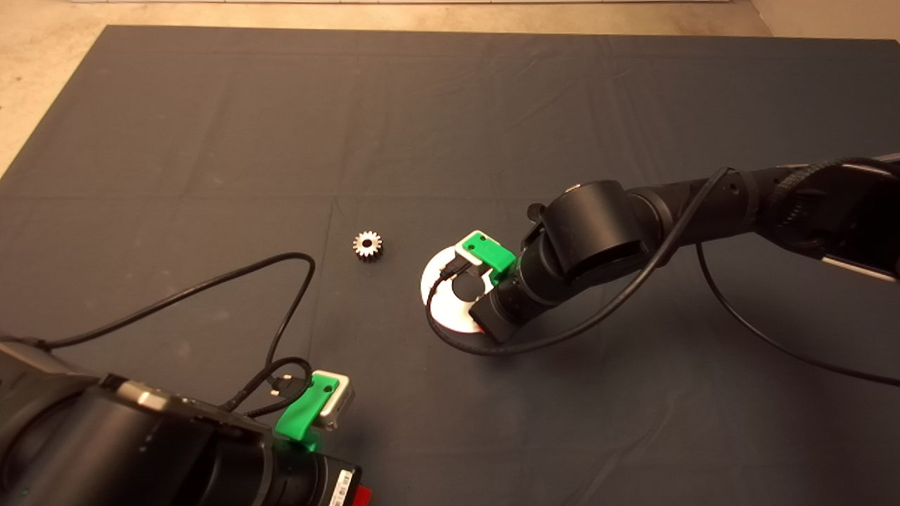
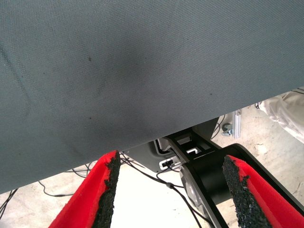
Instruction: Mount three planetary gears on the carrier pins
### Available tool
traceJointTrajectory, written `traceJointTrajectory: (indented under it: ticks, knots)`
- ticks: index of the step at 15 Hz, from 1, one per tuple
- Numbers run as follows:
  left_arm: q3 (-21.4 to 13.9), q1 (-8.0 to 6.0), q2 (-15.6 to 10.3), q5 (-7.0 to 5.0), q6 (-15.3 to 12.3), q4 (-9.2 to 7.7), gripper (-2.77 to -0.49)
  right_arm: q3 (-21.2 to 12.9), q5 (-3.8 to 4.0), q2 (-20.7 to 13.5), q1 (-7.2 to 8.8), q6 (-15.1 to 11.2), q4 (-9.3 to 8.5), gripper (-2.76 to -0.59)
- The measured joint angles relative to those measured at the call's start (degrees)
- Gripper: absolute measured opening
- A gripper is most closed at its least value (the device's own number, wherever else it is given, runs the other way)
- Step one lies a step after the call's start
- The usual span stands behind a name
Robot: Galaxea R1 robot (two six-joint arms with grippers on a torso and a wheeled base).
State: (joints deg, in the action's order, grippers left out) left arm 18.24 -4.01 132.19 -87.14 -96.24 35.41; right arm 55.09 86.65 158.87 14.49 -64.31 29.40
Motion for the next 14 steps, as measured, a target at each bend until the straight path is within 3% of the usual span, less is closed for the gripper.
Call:
traceJointTrajectory:
  ticks: [7,10,14]
  knots:
    - [0.00,-0.15,-0.05,0.84,0.00,0.00,-1.77,0.01,0.17,-0.16,0.17,0.00,0.12,-2.43]
    - [0.00,-0.15,-0.52,0.98,-0.01,0.00,-1.77,0.26,1.27,-0.47,0.67,-0.02,0.15,-2.43]
    - [0.00,-0.15,-0.63,1.26,-0.01,0.00,-1.77,0.20,1.39,-0.44,1.08,-0.05,0.15,-2.44]
